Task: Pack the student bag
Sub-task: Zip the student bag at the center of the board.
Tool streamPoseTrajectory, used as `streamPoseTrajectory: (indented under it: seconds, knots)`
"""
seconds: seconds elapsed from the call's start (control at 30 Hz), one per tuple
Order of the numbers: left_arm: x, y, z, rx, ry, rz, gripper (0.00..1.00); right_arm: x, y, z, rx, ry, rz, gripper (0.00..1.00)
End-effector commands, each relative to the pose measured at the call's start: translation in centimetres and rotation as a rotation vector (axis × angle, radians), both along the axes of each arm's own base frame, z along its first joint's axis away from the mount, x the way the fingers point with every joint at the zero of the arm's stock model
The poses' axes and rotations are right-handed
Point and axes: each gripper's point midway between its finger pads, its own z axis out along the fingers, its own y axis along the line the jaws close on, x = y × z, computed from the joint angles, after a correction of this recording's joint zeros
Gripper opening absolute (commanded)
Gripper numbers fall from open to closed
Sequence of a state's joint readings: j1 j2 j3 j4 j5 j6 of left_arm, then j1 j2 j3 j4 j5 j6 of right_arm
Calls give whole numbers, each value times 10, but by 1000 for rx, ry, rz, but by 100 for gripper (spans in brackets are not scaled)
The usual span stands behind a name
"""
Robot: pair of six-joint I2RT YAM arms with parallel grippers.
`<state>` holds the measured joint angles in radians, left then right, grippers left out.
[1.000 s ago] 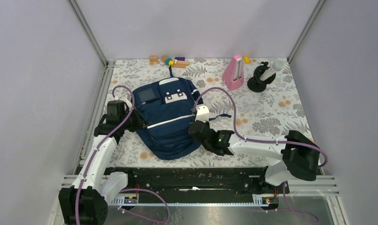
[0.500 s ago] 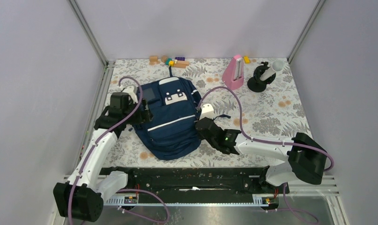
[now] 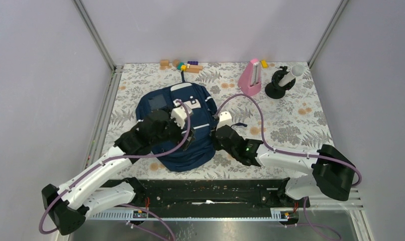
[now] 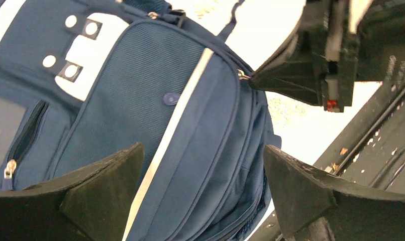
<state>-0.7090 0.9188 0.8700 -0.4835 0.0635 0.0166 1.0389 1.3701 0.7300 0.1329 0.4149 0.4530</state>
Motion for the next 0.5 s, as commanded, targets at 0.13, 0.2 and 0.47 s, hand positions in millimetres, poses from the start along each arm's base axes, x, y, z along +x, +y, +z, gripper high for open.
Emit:
streamPoseTrajectory:
  seconds: [0.13,0.2,0.47]
  knots:
    - [10,-44,-10,196,-197,-166,94,-9,-4,9,42,33,51,0]
    - [12,-53,-16,233,-218,-183,94,-9,-4,11,50,36,53,0]
    - [19,-65,-41,340,-259,-181,87,-10,-8,16,76,36,50,0]
